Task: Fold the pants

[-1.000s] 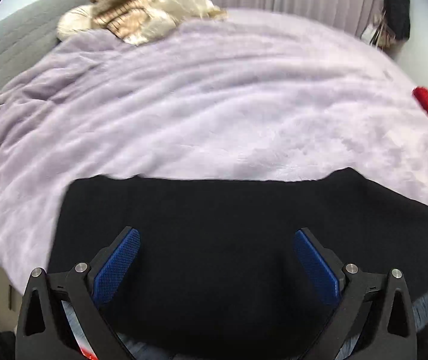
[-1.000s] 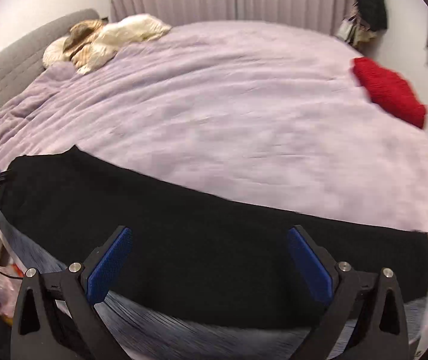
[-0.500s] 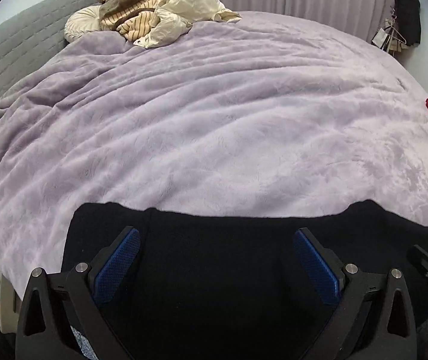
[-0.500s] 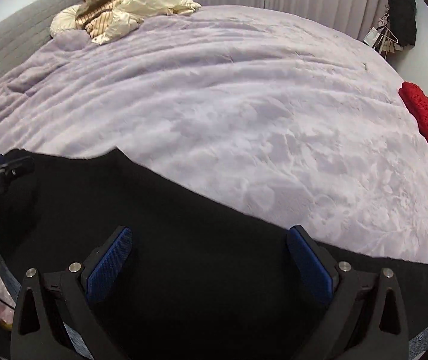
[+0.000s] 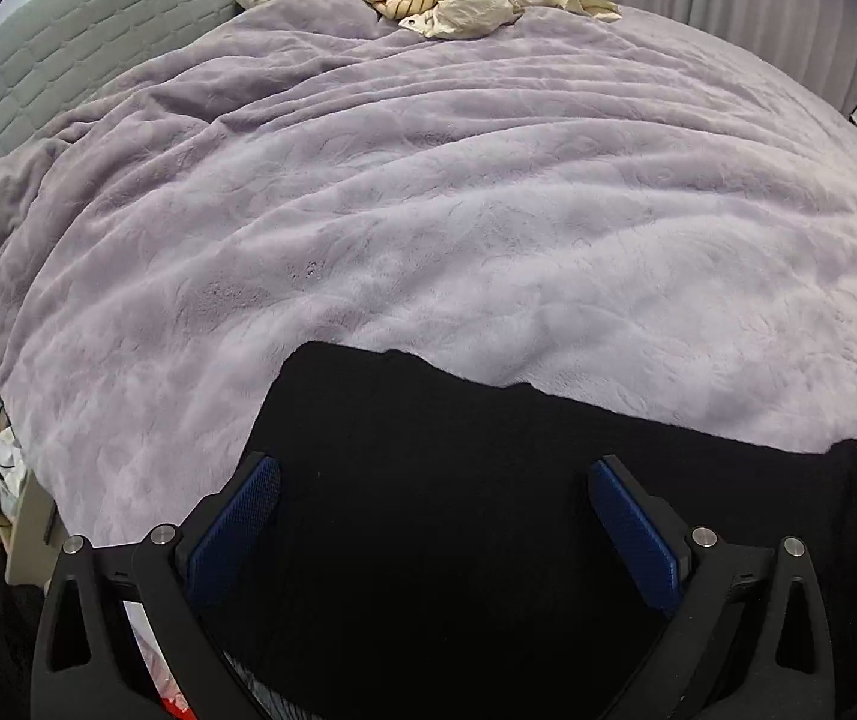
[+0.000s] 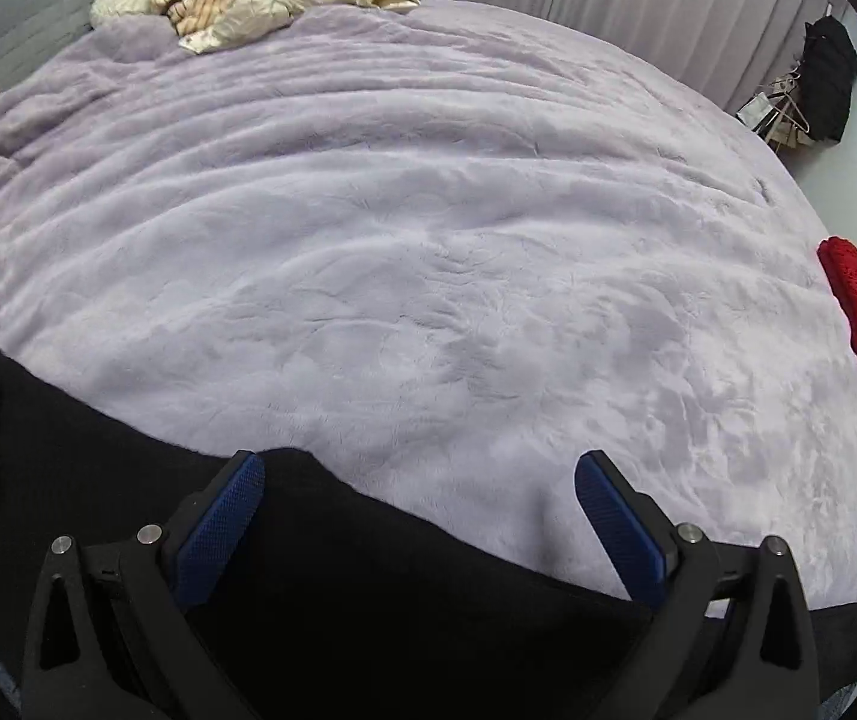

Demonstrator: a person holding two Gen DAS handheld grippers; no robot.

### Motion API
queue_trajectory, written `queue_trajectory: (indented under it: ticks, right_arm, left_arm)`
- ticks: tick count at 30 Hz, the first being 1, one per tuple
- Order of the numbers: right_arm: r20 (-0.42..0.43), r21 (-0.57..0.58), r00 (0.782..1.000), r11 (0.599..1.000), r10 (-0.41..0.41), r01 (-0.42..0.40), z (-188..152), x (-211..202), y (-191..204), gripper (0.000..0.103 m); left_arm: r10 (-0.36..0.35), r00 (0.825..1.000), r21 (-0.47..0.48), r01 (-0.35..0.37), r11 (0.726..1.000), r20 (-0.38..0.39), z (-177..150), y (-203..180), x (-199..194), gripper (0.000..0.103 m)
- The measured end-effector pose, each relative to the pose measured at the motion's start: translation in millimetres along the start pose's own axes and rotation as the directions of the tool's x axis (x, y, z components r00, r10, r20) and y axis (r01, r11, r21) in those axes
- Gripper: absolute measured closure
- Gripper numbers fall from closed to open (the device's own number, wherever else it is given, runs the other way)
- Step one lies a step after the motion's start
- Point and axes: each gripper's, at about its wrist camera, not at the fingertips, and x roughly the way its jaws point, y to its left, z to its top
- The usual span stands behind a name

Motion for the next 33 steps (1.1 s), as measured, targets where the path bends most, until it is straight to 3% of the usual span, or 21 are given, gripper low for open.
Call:
queue_trajectory:
  ticks: [4,7,10,13,14,16,19,22,24,26,27,29,31,32,33]
  right_arm:
    - [0.027,-0.111,0.99,0.985,0.139,-0.135,-30,-36,19,0.0]
    - [-0.067,-0.22,0.975,0.951,0.209,-0.219,-56,-29,42,0.0]
    - [-0.054,-0.226,0.982,0.956,0.181,-0.188,-77,-27,25,0.0]
    - [-0.056,-0.131,0.987,0.979,0.151,-0.157,-90,-30,-32,0.0]
    - [-0.053,-0.107,0.993,0.988,0.106,-0.111,-97,-31,-55,0.0]
    - [-0.047,-0.058,0.999,0.998,0.025,-0.028,-115,-36,-104,0.0]
    - [-0.065,0.041,0.997,0.999,-0.033,0.036,-150,-45,-179,0.0]
    - [-0.08,0.15,0.992,0.983,-0.098,0.109,-182,-54,-247,0.0]
    - [-0.093,0.262,0.985,0.951,-0.145,0.165,-200,-63,-286,0.0]
    - [-0.097,0.322,0.967,0.912,-0.234,0.253,-210,-78,-300,0.0]
    - [-0.056,0.33,0.976,0.919,-0.209,0.215,-213,-88,-294,0.0]
    - [0.026,0.291,0.999,0.956,-0.044,0.034,-216,-99,-264,0.0]
    - [0.036,0.178,0.995,0.979,0.093,-0.098,-217,-97,-224,0.0]
    - [0.03,0.124,0.994,0.986,0.106,-0.109,-220,-93,-211,0.0]
    - [0.027,0.079,0.997,0.994,0.075,-0.077,-224,-89,-200,0.0]
  left_arm:
    - [-0.096,0.995,0.115,0.096,0.989,-0.007,-45,-30,-20,0.0]
    - [-0.026,0.999,0.184,0.019,0.983,0.033,-66,-40,-23,0.0]
    - [-0.024,0.999,0.141,0.02,0.99,0.024,-74,-21,-24,0.0]
    - [-0.027,1.0,0.1,0.027,0.995,0.001,-78,-6,-24,0.0]
    - [-0.021,1.0,0.096,0.021,0.995,-0.002,-78,-5,-25,0.0]
    - [0.02,1.0,0.105,-0.02,0.994,0.007,-79,-10,-28,0.0]
    - [0.089,0.996,0.139,-0.092,0.986,0.029,-82,-26,-37,0.0]
    - [0.018,0.999,0.16,-0.023,0.987,0.029,-86,-50,-55,0.0]
    - [-0.053,0.998,0.182,0.046,0.982,0.038,-92,-74,-73,0.0]
    - [-0.151,0.988,0.233,0.144,0.962,0.011,-102,-107,-87,0.0]
    - [-0.221,0.975,0.281,0.217,0.935,-0.017,-109,-130,-94,0.0]
    - [-0.337,0.938,0.366,0.341,0.866,-0.077,-126,-169,-103,0.0]
    - [-0.382,0.915,0.437,0.399,0.806,-0.131,-140,-203,-104,0.0]
    - [-0.374,0.916,0.467,0.398,0.789,-0.149,-146,-216,-99,0.0]
    - [-0.335,0.928,0.486,0.37,0.791,-0.162,-150,-226,-91,0.0]
